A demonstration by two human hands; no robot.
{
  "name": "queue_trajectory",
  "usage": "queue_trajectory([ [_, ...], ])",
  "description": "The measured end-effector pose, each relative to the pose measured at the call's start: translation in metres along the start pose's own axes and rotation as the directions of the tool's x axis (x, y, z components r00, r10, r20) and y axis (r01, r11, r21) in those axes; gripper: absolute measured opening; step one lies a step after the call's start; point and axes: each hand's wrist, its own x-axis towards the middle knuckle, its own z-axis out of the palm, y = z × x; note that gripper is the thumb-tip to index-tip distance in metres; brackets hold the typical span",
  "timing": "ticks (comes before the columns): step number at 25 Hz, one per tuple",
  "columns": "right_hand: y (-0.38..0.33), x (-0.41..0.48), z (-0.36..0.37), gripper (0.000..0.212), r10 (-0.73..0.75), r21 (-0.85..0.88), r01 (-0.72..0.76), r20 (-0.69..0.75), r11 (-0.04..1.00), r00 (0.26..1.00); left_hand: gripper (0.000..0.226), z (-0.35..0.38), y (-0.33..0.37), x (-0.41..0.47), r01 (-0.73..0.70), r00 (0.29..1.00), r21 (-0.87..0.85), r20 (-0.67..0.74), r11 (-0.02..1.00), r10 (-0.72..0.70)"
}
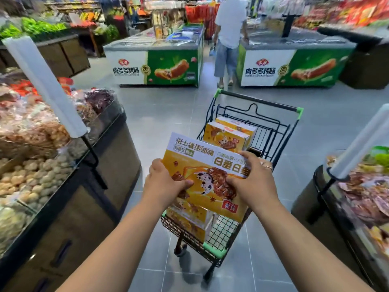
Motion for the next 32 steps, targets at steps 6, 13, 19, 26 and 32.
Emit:
queue_trajectory([
  [6, 0.017, 0.079, 0.025, 0.069, 0.029, 0.019, -0.029, 0.001, 0.999, 1.000, 0.105, 0.032, 0.008, 0.080, -0.025, 0.997, 0.036, 0.068, 0.999, 0.022],
  [13, 0.037, 0.151, 0.069, 0.059, 0.204, 0.013, -0.204, -0.002, 0.979, 0.979, 0.095, 0.079, 0.000, 0.184, -0.035, 0.974, 0.060, 0.226, 0.998, 0.021],
  [19, 0.049, 0.207, 0.113, 0.049, 0.428, 0.136, -0.422, -0.011, 0.896, 0.904, 0.097, 0.119, -0.004, 0.277, -0.085, 0.893, 0.012, 0.444, 0.996, 0.071],
  [26, 0.053, 0.249, 0.138, 0.066, 0.563, 0.287, -0.570, 0.117, 0.770, 0.819, 0.074, 0.155, -0.016, 0.344, 0.065, 0.839, -0.142, 0.543, 0.988, 0.023],
  [32, 0.068, 0.279, 0.154, 0.053, 0.614, 0.298, -0.606, 0.078, 0.738, 0.786, 0.078, 0.157, -0.018, 0.365, 0.074, 0.743, -0.255, 0.659, 0.964, 0.117],
])
